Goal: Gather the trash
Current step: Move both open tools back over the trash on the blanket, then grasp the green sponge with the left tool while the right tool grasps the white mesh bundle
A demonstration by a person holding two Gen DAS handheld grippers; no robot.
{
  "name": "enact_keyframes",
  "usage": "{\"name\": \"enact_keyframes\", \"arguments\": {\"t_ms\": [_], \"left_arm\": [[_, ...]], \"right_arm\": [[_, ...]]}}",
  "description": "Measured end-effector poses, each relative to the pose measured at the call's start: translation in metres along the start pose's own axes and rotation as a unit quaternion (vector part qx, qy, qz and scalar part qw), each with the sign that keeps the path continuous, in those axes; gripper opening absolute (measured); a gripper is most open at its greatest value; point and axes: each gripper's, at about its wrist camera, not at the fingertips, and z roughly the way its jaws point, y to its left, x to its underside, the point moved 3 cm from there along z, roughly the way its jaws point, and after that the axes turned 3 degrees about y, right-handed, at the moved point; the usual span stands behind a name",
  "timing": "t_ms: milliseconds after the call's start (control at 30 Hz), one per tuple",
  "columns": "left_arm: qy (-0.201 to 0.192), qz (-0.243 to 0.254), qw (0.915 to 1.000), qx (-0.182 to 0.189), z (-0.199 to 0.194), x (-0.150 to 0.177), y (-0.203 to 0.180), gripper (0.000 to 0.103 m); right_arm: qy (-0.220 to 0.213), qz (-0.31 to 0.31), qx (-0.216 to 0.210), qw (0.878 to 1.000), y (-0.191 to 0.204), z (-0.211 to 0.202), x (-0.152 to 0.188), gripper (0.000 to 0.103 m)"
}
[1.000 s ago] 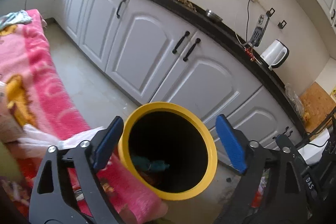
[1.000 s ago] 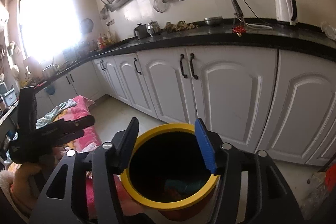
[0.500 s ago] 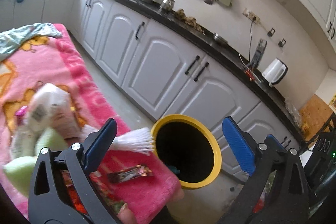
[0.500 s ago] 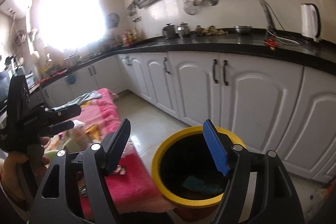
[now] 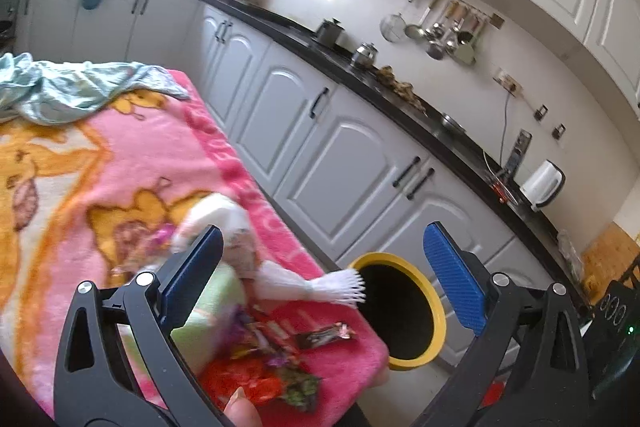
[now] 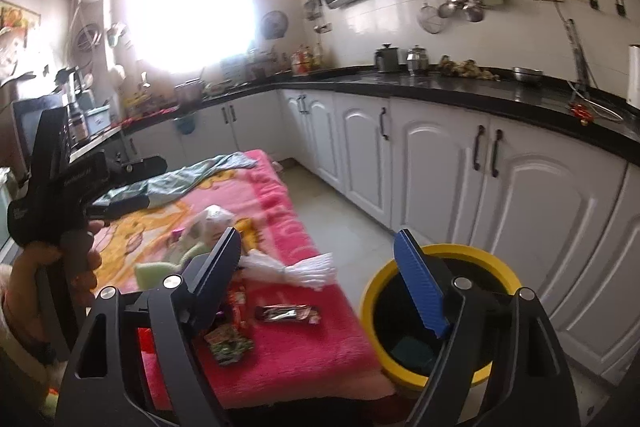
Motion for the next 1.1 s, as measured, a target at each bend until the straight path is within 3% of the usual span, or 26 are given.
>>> {"name": "enact_keyframes", "arguments": {"t_ms": [300,733,933,1100], "left_arm": [[-0.01,-0.015,0.9993,-0.034,-0.026,0.0,0.039,0.092],[0.014,0.006,0.9974,-0.071,-0.038,0.024,0.083,0.092],[0.046,0.022,0.9971,-0.056,-0.028,0.044,0.096,0.092],[0.066,0.025,0.9967,-0.039,-0.015,0.061,0.103,0.092]], "right_arm": [[0.024,-0.034,-0.03,0.999,0.038,0.012,0.01,0.076],[0.068,-0.068,-0.062,0.993,0.075,0.036,0.033,0.077],[0.083,-0.074,-0.055,0.992,0.077,0.05,0.04,0.078],[0.092,-0.072,-0.025,0.993,0.059,0.073,0.039,0.08]]}}
